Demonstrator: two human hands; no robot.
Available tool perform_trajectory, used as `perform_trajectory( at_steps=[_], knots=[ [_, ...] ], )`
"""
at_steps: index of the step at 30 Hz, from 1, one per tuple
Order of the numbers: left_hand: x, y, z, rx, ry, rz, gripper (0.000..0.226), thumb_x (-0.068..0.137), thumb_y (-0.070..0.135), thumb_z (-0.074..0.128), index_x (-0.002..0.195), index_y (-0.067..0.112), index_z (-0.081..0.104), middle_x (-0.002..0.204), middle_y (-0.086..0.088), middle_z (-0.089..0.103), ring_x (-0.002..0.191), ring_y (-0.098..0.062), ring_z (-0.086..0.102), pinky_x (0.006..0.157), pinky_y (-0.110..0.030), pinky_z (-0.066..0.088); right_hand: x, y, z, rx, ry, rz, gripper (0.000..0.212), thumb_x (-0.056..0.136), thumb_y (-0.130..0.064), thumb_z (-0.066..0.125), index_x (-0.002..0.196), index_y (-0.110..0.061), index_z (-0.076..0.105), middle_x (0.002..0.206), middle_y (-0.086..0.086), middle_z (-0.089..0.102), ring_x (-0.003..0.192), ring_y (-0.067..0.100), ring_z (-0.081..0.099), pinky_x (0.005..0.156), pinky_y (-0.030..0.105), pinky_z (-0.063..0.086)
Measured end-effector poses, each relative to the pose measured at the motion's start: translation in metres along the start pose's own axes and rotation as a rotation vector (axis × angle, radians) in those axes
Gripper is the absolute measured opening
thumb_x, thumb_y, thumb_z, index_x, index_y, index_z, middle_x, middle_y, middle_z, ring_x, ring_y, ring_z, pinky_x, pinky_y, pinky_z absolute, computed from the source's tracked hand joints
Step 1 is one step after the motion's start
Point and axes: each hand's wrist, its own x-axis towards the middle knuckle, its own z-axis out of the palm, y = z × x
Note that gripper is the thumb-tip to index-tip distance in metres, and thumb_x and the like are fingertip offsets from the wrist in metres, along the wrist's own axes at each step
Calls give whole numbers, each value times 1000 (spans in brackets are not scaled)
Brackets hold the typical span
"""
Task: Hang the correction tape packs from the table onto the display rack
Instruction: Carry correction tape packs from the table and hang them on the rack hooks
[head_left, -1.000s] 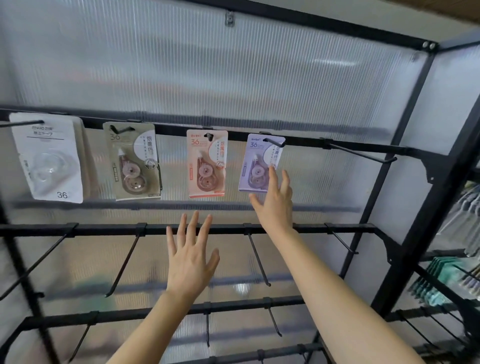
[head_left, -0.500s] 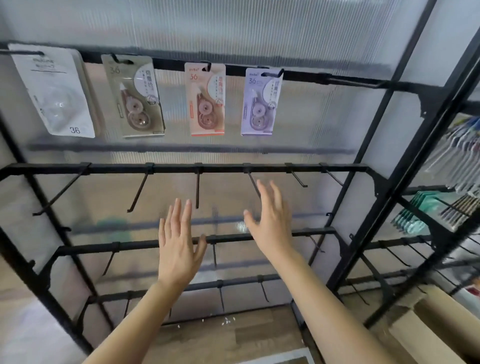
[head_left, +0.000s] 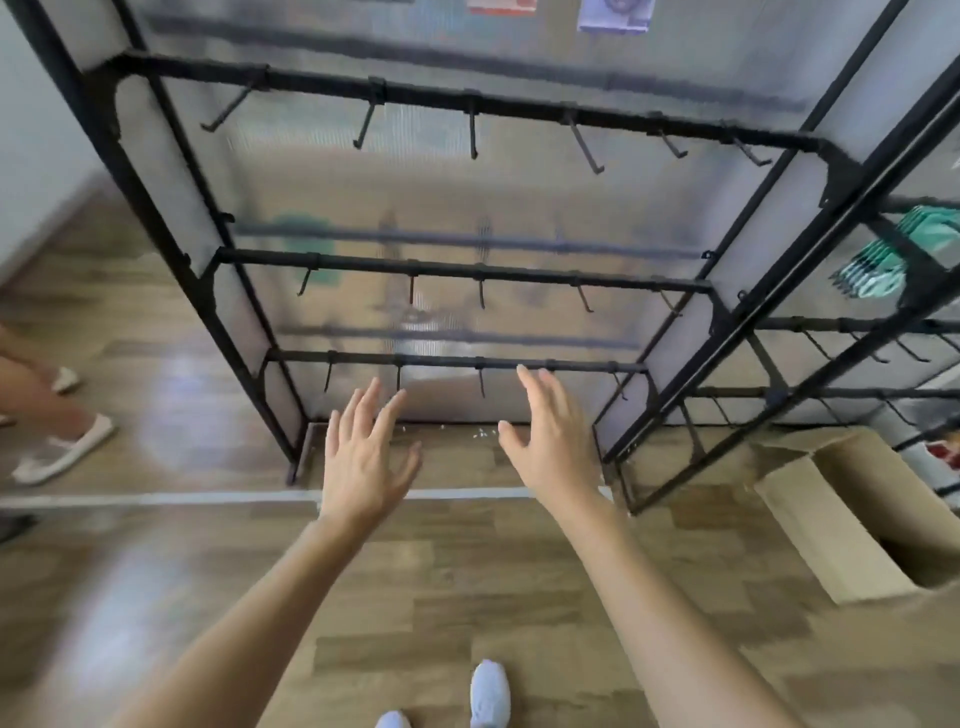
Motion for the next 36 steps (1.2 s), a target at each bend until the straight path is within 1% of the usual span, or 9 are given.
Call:
perform_trajectory(
  at_steps=[3, 7, 10, 13, 16, 19, 24, 30, 36],
  knots=[
    [-37, -8, 3, -7, -9, -59, 64, 80, 19, 73, 138, 11, 49, 151, -15, 34, 138, -38, 31, 115, -50, 20, -23, -2, 11, 14, -55, -45, 60, 95, -29, 50, 149, -17, 26, 154, 10, 25, 141, 24, 22, 111, 36, 17],
    [-91, -4, 12, -6, 37, -189, 60, 83, 20, 70, 138, 11, 48, 151, -16, 33, 138, -36, 32, 114, -45, 19, -57, 5, 23, 45, -139, -143, 59, 95, -26, 51, 148, -17, 28, 153, 12, 25, 141, 24, 20, 111, 32, 11],
    [-133, 2, 22, 4, 39, -257, 58, 84, 17, 69, 138, 11, 48, 151, -16, 33, 135, -37, 34, 113, -45, 19, -85, 18, 28, 61, -212, -199, 59, 94, -26, 52, 147, -16, 29, 152, 13, 27, 140, 24, 21, 113, 34, 14],
    [-174, 3, 28, 37, 2, -323, 60, 84, 17, 70, 138, 11, 48, 150, -16, 33, 134, -38, 34, 112, -49, 22, -113, 34, 34, 33, -302, -254, 59, 94, -27, 52, 148, -17, 28, 152, 12, 27, 141, 24, 21, 113, 37, 17],
    [-220, 9, 29, 31, -5, -470, 64, 86, 21, 67, 143, 13, 41, 153, -14, 29, 139, -36, 27, 114, -48, 20, -140, 44, 42, 8, -391, -303, 60, 94, -28, 52, 148, -19, 28, 152, 11, 27, 140, 25, 21, 112, 38, 18],
    [-271, 22, 29, 25, 62, -562, 74, 86, 22, 65, 149, 13, 28, 154, -13, 28, 142, -33, 23, 117, -45, 16, -165, 42, 53, -43, -492, -358, 61, 94, -31, 51, 148, -19, 26, 152, 10, 25, 140, 26, 21, 114, 40, 14],
    [-341, 31, 19, 31, 156, -757, 77, 88, 27, 61, 151, 14, 20, 156, -11, 23, 145, -27, 19, 118, -40, 13, -209, 12, 78, -125, -623, -444, 61, 94, -33, 50, 148, -20, 24, 153, 11, 22, 140, 26, 21, 115, 45, 12],
    [-437, 21, -12, 45, 239, -920, 72, 90, 27, 60, 150, 12, 22, 156, -15, 23, 145, -27, 19, 118, -36, 13, -290, -44, 102, -132, -721, -617, 62, 94, -34, 50, 148, -22, 24, 153, 10, 21, 139, 28, 22, 114, 42, 11],
    [-563, 21, -49, 59, 312, -1054, 71, 92, 30, 57, 151, 14, 21, 157, -12, 20, 145, -26, 17, 118, -37, 13, -406, -92, 114, -137, -772, -764, 63, 93, -33, 51, 149, -21, 24, 153, 12, 21, 139, 28, 22, 113, 40, 12]
  ],
)
